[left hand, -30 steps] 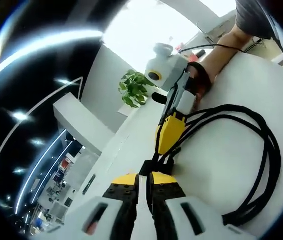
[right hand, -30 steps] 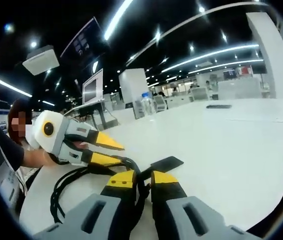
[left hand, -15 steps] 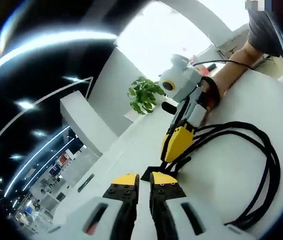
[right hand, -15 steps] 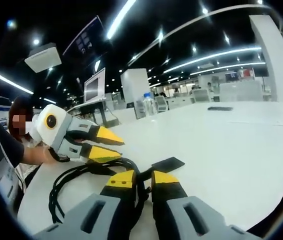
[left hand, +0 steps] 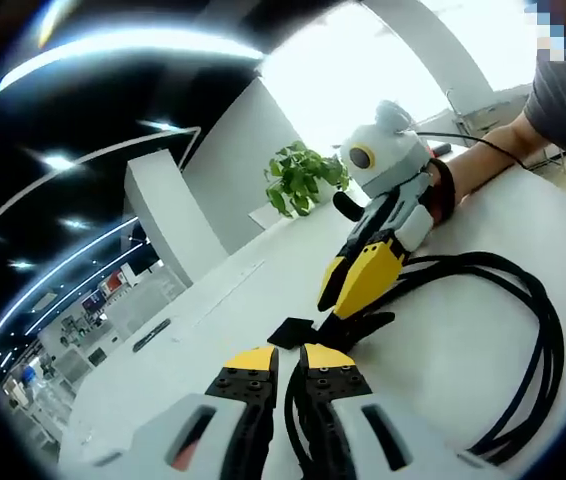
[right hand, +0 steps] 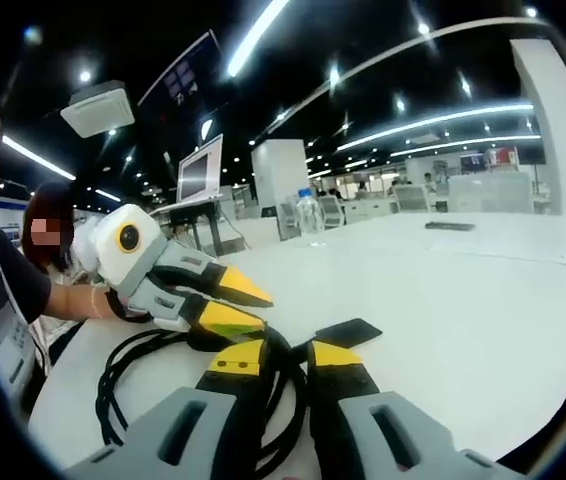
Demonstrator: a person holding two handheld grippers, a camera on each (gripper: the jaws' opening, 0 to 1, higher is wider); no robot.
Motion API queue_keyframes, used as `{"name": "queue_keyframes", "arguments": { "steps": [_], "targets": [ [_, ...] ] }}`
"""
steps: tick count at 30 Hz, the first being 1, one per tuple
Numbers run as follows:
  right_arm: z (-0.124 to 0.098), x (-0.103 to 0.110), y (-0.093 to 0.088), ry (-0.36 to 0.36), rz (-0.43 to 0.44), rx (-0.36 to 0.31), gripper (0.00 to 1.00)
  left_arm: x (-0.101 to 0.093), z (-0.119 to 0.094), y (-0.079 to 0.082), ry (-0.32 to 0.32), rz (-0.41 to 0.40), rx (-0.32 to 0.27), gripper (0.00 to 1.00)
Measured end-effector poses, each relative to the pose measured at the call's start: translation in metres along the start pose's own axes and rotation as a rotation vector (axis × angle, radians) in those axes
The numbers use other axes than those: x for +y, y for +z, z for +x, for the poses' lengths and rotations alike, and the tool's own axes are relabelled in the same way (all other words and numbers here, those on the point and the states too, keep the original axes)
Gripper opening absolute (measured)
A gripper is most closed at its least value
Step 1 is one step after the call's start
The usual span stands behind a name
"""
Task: Coil the Type-C to USB data cable on the desktop and secure it with Velcro straps.
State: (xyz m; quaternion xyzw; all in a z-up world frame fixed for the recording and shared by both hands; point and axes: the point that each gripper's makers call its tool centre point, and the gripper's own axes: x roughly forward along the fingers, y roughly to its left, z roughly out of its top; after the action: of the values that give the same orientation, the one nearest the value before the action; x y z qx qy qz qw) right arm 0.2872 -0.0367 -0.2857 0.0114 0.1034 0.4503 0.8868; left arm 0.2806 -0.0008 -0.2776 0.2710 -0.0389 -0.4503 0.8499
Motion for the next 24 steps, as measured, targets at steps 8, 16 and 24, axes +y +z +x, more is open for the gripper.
{"name": "queue_keyframes", "arguments": {
  "steps": [8,16,24],
  "targets": [
    [0.002,0.003,-0.001,0.007,-0.021,0.003,0.16,-0.003,0.001,-0.001,0.000,-0.019,0.005,0.08],
    [0.000,0.012,-0.001,0.052,-0.080,-0.010,0.18,0.001,-0.004,0.002,0.033,0.143,0.028,0.08],
    [-0.007,0.025,-0.005,0.107,-0.243,0.017,0.20,-0.002,-0.003,0.004,0.039,0.189,0.030,0.06]
  ]
}}
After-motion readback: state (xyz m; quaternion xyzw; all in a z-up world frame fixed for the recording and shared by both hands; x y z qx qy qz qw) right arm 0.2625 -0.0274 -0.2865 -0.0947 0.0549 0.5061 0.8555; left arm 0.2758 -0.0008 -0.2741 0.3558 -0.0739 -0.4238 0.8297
